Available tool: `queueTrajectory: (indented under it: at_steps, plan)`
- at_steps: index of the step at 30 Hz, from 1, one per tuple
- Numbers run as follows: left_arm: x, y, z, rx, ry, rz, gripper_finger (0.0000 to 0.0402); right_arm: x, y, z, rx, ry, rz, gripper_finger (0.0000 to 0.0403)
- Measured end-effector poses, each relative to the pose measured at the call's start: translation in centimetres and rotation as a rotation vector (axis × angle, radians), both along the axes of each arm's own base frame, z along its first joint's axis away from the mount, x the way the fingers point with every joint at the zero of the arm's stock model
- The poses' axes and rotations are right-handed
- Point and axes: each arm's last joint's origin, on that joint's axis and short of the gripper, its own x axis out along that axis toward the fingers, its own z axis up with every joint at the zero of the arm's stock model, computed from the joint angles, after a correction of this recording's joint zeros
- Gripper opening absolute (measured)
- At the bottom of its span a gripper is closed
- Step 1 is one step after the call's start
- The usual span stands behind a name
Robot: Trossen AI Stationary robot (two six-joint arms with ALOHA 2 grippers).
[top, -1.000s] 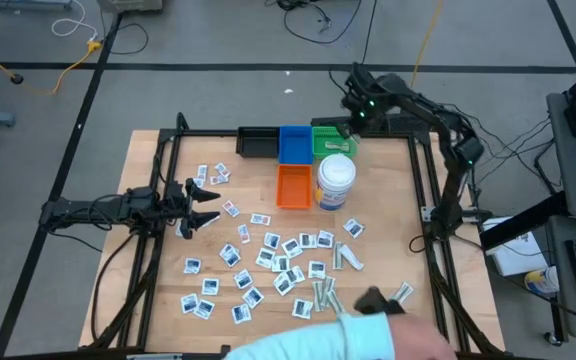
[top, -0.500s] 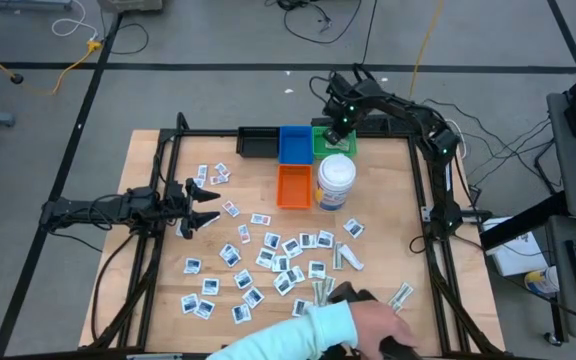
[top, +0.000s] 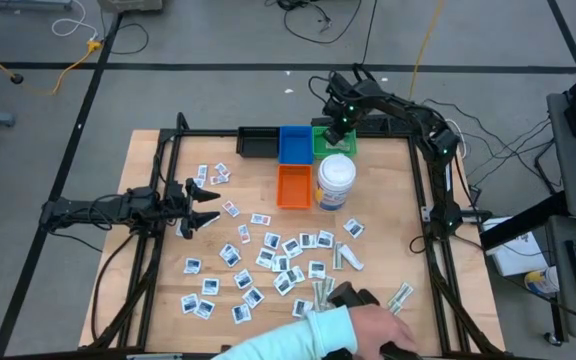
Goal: Pick & Place First Aid Supplies
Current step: Put the green bandage pack into the green bin
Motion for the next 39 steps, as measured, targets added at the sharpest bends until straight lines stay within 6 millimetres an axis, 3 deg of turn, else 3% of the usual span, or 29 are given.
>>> queueTrajectory:
  at_steps: [6, 14, 20, 29, 39]
  plan:
    - [0.0, 0.0, 0.0, 0.000, 0.000, 0.000, 0.0306, -0.5, 0.3, 1.6, -0.047, 0.011, -0.058, 0.0199]
    - [0.0, 0.0, 0.0, 0.000, 0.000, 0.000, 0.0306, -2.3, 1.5, 5.2, -0.154, 0.114, -0.245, 0.0203]
    - [0.0, 0.0, 0.0, 0.000, -0.001, 0.000, 0.0306, -3.7, 2.4, 6.2, -0.118, 0.192, -0.452, 0.0201]
    - [0.0, 0.0, 0.0, 0.000, 0.000, 0.000, 0.0306, -6.0, 3.7, 5.0, 0.016, 0.304, -0.703, 0.0201]
    - [0.0, 0.0, 0.0, 0.000, 0.000, 0.000, 0.0306, -8.7, 10.5, 2.8, 0.015, 0.267, -0.775, 0.0201]
